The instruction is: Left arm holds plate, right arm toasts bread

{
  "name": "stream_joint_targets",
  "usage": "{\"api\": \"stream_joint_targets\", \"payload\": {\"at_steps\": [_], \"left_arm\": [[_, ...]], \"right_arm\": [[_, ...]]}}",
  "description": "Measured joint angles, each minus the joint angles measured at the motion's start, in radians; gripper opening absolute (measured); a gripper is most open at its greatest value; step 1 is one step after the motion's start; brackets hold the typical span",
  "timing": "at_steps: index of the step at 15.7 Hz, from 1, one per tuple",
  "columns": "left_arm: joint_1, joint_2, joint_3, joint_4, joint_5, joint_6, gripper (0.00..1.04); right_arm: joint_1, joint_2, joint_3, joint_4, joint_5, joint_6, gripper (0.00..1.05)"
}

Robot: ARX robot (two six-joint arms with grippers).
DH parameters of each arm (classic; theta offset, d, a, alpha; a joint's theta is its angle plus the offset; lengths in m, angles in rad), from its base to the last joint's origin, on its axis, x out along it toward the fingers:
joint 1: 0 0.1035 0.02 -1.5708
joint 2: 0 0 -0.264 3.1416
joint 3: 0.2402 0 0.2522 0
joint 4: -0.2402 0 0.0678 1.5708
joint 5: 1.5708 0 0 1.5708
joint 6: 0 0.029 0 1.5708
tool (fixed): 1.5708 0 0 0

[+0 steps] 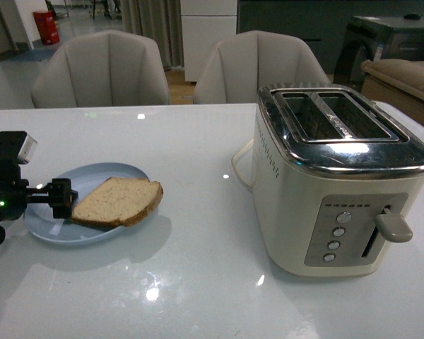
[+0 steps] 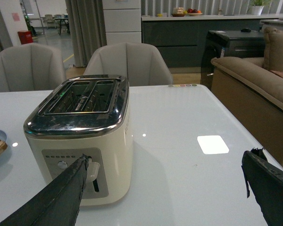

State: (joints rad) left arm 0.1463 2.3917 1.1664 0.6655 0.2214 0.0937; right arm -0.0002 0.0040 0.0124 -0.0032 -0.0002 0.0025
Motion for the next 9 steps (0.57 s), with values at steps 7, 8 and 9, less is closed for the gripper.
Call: {"api": "stream_joint_targets", "payload": {"at_steps": [7,8,9], "left_arm": [[0.0,-0.003,0.014,0.016,0.006,-0.114,0.03],[0.0,-0.009,0.012,0.009,0.002,-0.124,0.03],[0.0,-0.013,0.005,0.001,0.001,-0.134,0.03]], "right_arm": [[0.0,0.0,0.0,0.0,0.0,0.0,0.98],[0.0,0.0,0.0,0.0,0.0,0.0,0.98],[0.0,0.0,0.0,0.0,0.0,0.0,0.98]]}}
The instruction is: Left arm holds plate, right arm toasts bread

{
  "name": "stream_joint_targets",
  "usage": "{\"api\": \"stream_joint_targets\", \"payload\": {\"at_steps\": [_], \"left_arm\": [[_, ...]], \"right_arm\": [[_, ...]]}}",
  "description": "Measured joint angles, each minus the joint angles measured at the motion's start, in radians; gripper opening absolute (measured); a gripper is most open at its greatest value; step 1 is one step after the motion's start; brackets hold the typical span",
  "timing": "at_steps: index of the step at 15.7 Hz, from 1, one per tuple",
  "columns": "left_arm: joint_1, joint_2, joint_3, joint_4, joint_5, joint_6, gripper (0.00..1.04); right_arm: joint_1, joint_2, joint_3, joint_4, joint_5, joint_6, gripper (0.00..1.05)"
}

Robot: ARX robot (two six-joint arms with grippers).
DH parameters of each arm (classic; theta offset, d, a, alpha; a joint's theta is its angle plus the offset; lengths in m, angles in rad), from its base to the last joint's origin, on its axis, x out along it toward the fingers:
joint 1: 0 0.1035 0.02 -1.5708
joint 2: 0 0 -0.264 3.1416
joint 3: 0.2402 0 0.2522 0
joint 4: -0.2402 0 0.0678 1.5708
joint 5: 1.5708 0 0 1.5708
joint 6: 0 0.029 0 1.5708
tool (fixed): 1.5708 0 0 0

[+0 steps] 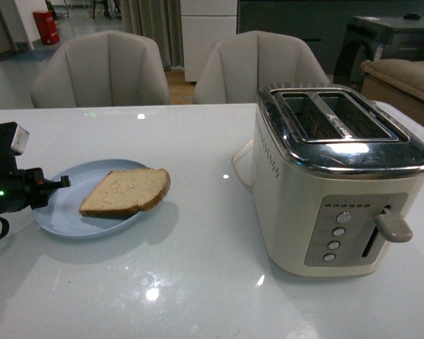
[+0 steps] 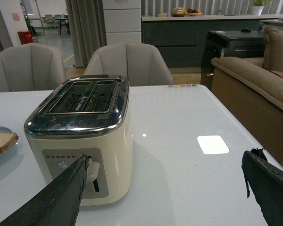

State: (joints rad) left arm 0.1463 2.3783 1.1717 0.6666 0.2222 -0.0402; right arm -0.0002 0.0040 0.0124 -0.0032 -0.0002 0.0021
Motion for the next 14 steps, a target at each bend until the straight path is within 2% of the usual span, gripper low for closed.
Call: {"api": "stream_joint_targets", "payload": {"at_steps": [10,14], "left_arm": [[0.008,-0.095,-0.093,-0.053,0.032,-0.074,0.03],[0.014,-0.219,-0.219,-0.119,0.038,-0.12,0.03]], "right_arm": [[0.0,0.0,0.0,0.0,0.0,0.0,0.98],[0.0,0.0,0.0,0.0,0.0,0.0,0.98]]}}
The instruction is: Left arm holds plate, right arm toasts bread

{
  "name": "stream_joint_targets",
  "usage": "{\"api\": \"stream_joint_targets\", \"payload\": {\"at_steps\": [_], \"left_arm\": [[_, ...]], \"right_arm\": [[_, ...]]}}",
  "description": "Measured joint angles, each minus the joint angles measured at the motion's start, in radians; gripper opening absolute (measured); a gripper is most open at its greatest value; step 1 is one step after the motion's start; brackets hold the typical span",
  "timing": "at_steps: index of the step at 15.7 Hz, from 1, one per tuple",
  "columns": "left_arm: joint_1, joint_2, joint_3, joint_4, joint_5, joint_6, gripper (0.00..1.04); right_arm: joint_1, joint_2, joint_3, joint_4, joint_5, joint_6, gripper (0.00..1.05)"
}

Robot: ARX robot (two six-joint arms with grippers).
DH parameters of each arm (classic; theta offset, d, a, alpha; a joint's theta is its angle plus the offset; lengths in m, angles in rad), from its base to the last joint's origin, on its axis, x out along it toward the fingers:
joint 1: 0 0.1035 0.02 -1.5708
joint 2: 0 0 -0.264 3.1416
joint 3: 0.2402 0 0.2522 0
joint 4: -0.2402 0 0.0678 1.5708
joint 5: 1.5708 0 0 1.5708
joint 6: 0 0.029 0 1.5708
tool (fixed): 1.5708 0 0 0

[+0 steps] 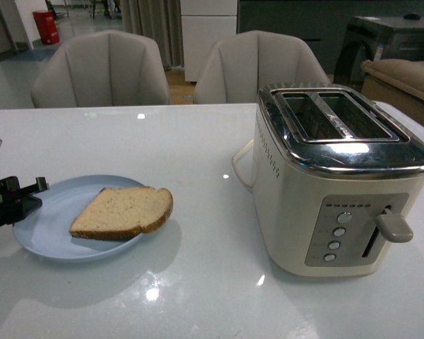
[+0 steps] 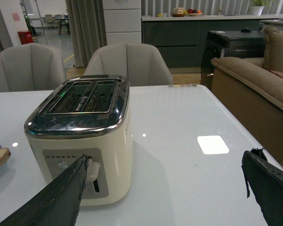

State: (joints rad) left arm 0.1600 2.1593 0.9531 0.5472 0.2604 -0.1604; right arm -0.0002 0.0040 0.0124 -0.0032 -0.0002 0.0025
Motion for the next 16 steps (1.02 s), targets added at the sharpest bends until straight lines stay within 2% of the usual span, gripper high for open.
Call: {"api": "stream_joint_targets", "payload": {"at_steps": [6,10,16], "left_arm": [[-0.027,-0.292,-0.204,-0.069,-0.003,-0.06,0.03],[-0.056,-0.512,-0.23,-0.236,-0.037,-0.148,0.03],[-0.245,-0.754,-0.137,-0.431,-0.109,-0.293,0.03]], "right_arm": [[0.0,0.0,0.0,0.0,0.0,0.0,0.98],[0.0,0.0,0.0,0.0,0.0,0.0,0.98],[0.0,0.0,0.0,0.0,0.0,0.0,0.98]]}}
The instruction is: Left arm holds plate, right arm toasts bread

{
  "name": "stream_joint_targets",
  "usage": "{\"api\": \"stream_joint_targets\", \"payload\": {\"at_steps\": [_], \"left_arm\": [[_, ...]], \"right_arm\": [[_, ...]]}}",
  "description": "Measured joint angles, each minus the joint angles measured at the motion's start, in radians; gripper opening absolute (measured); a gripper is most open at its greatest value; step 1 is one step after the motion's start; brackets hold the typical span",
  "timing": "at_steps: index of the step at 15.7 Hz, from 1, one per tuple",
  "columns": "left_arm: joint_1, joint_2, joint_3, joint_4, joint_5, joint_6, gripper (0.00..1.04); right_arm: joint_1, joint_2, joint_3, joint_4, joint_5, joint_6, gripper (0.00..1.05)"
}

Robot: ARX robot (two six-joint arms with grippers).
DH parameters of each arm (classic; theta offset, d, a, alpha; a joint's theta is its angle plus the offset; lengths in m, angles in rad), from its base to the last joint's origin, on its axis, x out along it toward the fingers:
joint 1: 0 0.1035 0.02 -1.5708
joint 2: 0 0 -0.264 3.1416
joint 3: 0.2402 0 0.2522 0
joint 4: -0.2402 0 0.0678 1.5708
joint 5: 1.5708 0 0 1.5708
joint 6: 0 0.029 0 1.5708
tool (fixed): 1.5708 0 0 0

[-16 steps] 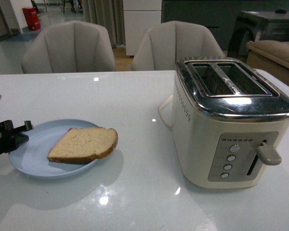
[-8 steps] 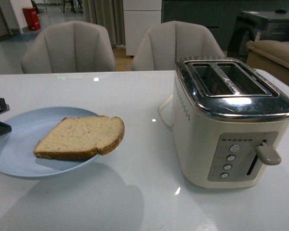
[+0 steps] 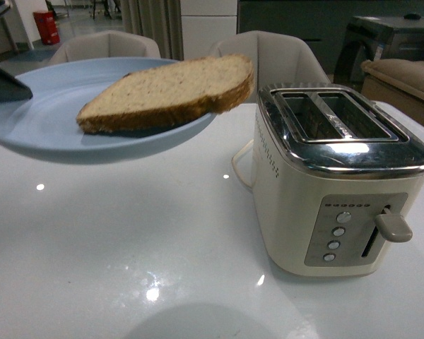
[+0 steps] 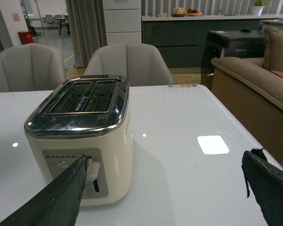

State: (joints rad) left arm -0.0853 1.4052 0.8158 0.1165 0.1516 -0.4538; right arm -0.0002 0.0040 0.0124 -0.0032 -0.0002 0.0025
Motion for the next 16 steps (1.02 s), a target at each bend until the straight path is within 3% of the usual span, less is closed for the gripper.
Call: {"api": "stream_joint_targets", "payload": {"at_steps": [6,16], "left_arm": [[-0.077,0.016,0.099,-0.103,-0.031,-0.045,0.03],[-0.063,0.041,0.129,-0.078,-0.001,-0.066,0.03]], "right_arm": [[0.0,0.0,0.0,0.0,0.0,0.0,0.98],[0.0,0.0,0.0,0.0,0.0,0.0,0.98]]}}
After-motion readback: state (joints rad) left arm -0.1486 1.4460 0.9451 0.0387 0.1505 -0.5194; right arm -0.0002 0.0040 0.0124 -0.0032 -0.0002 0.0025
